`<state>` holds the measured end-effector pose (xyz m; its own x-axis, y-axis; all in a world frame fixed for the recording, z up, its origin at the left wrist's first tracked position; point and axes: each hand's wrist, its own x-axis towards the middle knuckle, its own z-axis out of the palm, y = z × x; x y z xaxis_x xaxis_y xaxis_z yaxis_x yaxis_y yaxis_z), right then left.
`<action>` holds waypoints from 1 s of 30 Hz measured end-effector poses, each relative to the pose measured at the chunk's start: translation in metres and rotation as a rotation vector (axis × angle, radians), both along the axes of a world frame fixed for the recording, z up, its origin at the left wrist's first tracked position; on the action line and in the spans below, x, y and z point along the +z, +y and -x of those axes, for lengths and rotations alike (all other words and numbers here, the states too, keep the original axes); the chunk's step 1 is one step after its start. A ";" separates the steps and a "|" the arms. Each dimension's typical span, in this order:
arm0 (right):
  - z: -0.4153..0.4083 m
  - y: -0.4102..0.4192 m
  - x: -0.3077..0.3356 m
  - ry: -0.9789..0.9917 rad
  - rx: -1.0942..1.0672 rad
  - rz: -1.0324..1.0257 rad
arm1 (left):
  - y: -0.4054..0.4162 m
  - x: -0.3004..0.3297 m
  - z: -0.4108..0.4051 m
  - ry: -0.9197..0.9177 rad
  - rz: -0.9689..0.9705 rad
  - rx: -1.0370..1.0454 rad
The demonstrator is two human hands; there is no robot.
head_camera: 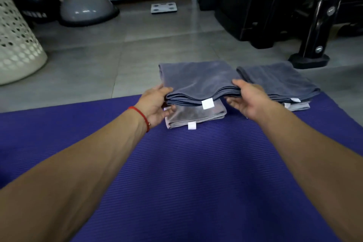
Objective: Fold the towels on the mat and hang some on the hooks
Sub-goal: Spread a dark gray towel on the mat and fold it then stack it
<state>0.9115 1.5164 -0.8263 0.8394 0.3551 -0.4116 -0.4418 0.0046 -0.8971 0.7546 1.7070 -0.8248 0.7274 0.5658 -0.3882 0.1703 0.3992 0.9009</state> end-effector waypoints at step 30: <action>0.340 0.106 0.002 -1.769 1.643 0.429 | 0.027 -0.119 0.502 1.094 -1.154 -0.601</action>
